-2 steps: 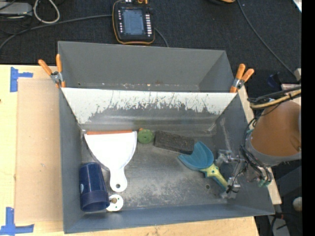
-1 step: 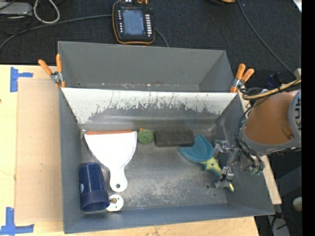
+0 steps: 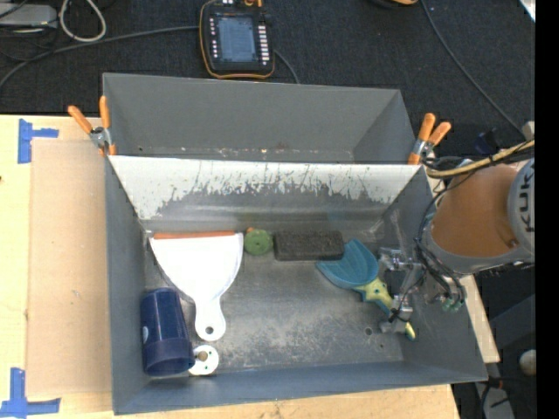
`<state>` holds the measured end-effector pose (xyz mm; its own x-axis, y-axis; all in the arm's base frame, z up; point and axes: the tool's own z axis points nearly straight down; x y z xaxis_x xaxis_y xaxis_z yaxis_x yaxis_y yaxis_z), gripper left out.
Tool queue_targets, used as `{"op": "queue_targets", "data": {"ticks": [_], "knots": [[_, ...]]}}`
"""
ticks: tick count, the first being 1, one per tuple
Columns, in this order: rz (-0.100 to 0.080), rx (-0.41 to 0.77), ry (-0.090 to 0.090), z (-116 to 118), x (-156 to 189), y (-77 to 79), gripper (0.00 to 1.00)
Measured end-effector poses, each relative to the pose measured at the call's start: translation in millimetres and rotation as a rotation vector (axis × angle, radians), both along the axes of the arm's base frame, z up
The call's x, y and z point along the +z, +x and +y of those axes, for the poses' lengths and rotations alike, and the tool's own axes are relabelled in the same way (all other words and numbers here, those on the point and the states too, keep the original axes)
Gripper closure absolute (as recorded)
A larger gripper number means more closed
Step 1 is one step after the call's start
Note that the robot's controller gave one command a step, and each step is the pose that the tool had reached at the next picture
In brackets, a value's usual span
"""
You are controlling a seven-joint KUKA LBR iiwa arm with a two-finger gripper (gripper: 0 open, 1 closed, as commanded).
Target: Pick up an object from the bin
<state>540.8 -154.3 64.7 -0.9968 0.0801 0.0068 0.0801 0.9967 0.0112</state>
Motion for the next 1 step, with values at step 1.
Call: {"op": "queue_targets", "data": {"ticks": [1], "knots": [[0.000, 0.029, 0.003, 10.7, 54.8, 21.0, 1.00]]}}
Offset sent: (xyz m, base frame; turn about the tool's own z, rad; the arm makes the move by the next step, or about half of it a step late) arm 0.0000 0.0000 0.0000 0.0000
